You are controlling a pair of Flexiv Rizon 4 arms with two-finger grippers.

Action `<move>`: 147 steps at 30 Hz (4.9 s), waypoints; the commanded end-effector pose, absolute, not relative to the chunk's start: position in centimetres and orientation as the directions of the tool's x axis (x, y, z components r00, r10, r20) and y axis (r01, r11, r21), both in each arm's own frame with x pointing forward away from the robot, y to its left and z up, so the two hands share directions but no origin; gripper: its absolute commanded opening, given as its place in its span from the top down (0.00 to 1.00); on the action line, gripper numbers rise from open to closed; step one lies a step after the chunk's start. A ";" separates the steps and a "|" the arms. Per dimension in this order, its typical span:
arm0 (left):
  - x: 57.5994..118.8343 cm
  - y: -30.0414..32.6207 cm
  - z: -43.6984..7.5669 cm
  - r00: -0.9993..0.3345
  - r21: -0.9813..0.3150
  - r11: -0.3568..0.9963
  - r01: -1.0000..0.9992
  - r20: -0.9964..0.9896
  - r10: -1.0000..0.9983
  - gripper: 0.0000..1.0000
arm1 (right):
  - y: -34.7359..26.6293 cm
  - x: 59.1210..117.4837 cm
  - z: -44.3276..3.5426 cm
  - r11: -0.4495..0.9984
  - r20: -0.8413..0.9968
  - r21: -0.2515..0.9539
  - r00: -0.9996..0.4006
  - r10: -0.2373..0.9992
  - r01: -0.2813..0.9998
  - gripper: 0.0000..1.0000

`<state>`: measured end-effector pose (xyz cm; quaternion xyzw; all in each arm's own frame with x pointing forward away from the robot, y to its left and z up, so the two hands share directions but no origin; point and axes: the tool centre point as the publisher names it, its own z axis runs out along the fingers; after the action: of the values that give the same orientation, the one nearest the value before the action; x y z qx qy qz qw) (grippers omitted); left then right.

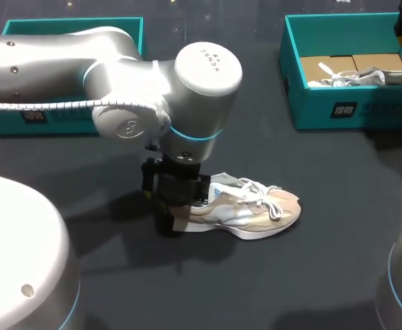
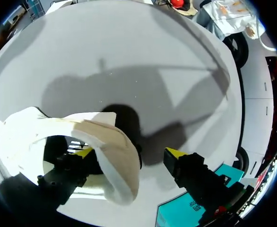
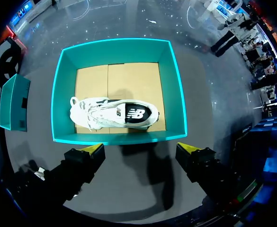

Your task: Take the shoe out of the shoebox, open the shoe tongue, remove and reinsert the insole, then place the shoe into the shoebox

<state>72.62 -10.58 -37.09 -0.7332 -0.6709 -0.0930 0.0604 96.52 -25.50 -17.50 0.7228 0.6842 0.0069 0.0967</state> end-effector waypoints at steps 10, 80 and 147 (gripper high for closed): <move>71.7 -9.5 -31.5 0.096 0.035 -0.097 0.995 0.045 0.994 0.00 | -25.5 96.4 -17.5 -0.046 -0.123 0.150 0.065 0.990 0.988 0.00; 68.3 -3.5 -31.2 -0.888 -0.747 0.545 0.381 -0.132 0.440 0.00 | -25.5 96.4 -17.5 -0.046 -0.123 0.150 0.065 0.990 0.988 0.00; 68.1 1.3 -38.5 -0.996 -0.905 0.422 -0.049 0.074 0.041 0.00 | -25.5 96.4 -17.5 -0.046 -0.123 0.150 0.065 0.990 0.988 0.00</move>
<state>68.08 1.27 -38.50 0.0027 -0.8417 0.5382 0.0420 96.52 -25.50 -17.50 0.7228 0.6842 0.0069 0.0968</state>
